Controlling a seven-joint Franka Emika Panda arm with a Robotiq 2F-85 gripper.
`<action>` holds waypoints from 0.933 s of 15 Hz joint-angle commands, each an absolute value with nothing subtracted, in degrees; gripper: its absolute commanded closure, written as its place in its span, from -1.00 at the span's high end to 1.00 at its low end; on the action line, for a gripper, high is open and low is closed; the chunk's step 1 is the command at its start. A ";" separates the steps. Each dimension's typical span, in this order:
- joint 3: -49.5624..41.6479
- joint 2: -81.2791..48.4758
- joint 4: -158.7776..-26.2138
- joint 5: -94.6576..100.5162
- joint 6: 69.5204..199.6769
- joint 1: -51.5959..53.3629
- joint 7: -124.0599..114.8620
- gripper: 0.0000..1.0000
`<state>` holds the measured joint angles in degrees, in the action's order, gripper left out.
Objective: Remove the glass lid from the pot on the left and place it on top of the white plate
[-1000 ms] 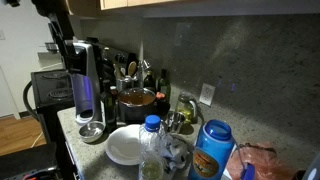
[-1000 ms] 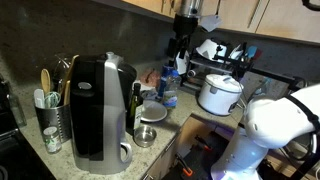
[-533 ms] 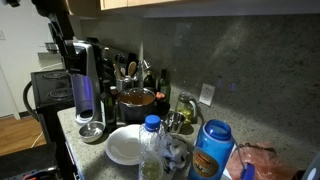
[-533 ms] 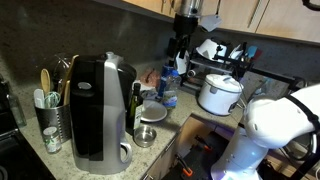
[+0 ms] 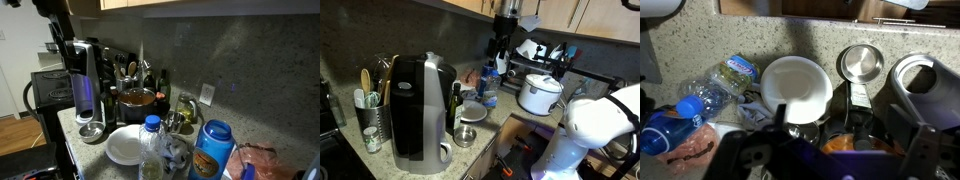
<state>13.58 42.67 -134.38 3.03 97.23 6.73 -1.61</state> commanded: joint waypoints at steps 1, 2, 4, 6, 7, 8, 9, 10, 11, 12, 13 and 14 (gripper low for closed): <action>12.31 38.25 -134.02 3.62 98.97 7.08 -2.21 1.00; 12.08 36.59 -133.96 3.41 99.98 6.96 -2.38 1.00; 11.76 33.43 -133.63 3.25 102.61 6.58 -3.43 1.00; 11.48 30.17 -132.83 2.73 106.07 6.43 -4.91 1.00; 11.40 28.76 -132.49 2.68 107.77 6.49 -5.37 1.00; 11.46 27.32 -132.11 2.65 109.59 6.42 -6.51 1.00; 11.49 26.11 -131.74 2.57 111.12 6.39 -7.53 1.00; 11.43 24.74 -131.39 2.19 112.89 6.41 -8.48 1.00; 11.44 23.47 -131.02 1.78 114.63 6.32 -9.87 1.00; 11.49 22.23 -130.48 1.50 116.05 6.22 -11.16 1.00; 11.33 21.05 -130.03 0.81 117.68 6.33 -12.13 1.00; 11.36 19.96 -129.65 0.34 119.25 6.34 -13.33 1.00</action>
